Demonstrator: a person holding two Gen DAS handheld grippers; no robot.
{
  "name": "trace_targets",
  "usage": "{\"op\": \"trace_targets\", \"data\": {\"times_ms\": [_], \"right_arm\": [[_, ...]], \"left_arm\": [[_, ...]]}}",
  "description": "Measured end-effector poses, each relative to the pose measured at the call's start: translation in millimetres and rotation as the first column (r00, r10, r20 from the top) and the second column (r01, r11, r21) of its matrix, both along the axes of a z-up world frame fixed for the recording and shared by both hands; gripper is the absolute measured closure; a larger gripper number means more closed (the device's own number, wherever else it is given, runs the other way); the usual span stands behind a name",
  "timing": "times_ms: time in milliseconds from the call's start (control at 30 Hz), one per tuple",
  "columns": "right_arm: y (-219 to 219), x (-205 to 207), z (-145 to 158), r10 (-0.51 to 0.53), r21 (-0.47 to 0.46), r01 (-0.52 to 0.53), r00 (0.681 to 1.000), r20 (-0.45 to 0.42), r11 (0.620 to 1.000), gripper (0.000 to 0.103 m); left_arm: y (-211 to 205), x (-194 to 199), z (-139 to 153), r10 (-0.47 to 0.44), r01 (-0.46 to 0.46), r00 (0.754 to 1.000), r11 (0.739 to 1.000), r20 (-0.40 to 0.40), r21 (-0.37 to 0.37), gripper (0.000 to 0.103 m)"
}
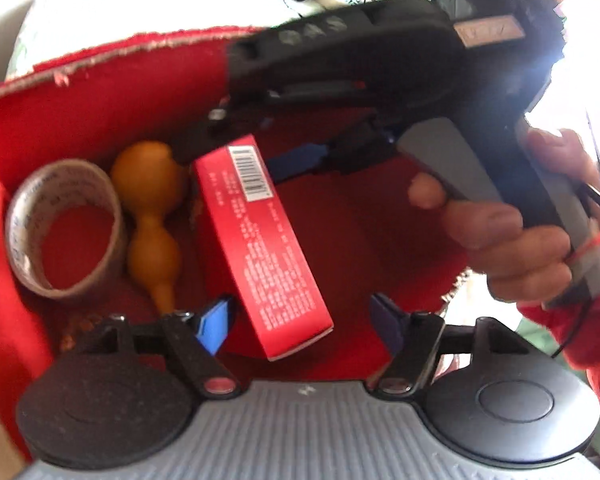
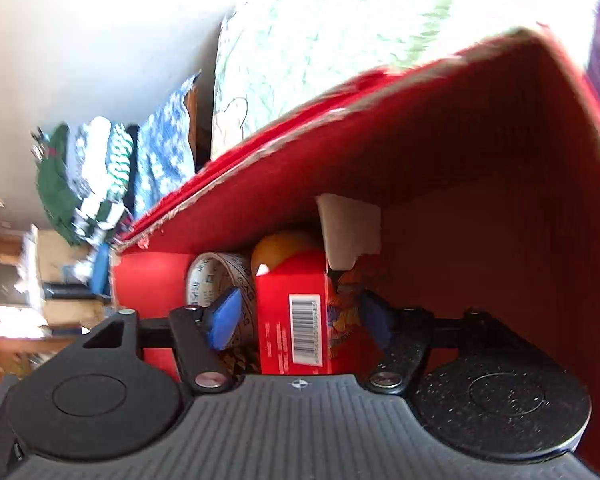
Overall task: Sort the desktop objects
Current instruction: 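Lower the red gift box into the red box and open the right gripper, then withdraw the right gripper from the box and move toward the pink teddy bear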
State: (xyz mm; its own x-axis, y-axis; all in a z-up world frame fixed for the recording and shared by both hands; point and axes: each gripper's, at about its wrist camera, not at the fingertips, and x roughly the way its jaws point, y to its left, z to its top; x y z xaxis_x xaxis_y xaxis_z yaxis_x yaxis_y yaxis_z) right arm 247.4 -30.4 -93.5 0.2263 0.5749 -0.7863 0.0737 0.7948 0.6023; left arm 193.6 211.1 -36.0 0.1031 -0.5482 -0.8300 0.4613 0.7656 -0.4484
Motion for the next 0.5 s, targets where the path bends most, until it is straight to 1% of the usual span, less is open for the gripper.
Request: {"op": "trace_targets", "data": {"times_ms": [33, 133, 167, 200, 333, 367, 400, 433, 500], "right_arm": [[6, 2, 2, 0.028, -0.030, -0.028, 1.000, 0.013, 0.999, 0.032], [21, 4, 7, 0.115, -0.107, -0.109, 0.992, 0.047, 0.988, 0.024], [23, 6, 5, 0.128, -0.117, -0.122, 0.991, 0.048, 0.986, 0.021], [25, 8, 4, 0.132, -0.123, -0.125, 0.990, 0.046, 0.984, 0.021], [24, 9, 4, 0.137, -0.145, -0.129, 0.989, 0.051, 0.981, 0.022], [22, 8, 5, 0.128, -0.157, -0.118, 0.990, 0.052, 0.981, 0.023], [21, 8, 5, 0.116, -0.169, -0.105, 0.992, 0.053, 0.980, 0.026], [34, 9, 1, 0.091, -0.181, -0.081, 0.995, 0.047, 0.980, 0.027], [30, 7, -2, 0.053, -0.163, -0.048, 0.998, 0.030, 0.985, 0.027]], "left_arm": [[0, 1, 0, 0.002, -0.002, 1.000, 1.000, -0.006, -0.003, 0.028], [3, 1, 2, 0.006, -0.006, 1.000, 1.000, -0.008, -0.002, 0.028], [5, 1, 3, 0.010, -0.010, 1.000, 1.000, -0.006, 0.002, 0.028], [7, 1, 4, 0.014, -0.014, 1.000, 1.000, -0.005, 0.002, 0.030], [12, -3, 13, 0.019, -0.019, 1.000, 1.000, 0.024, 0.019, 0.030], [13, -4, 16, 0.020, -0.021, 0.999, 1.000, 0.033, 0.022, 0.030], [15, -5, 19, 0.025, -0.026, 0.999, 0.999, 0.041, 0.026, 0.030], [17, -6, 22, 0.030, -0.031, 0.998, 0.999, 0.049, 0.029, 0.030], [21, -10, 29, 0.040, -0.043, 0.997, 0.998, 0.069, 0.035, 0.030]]}}
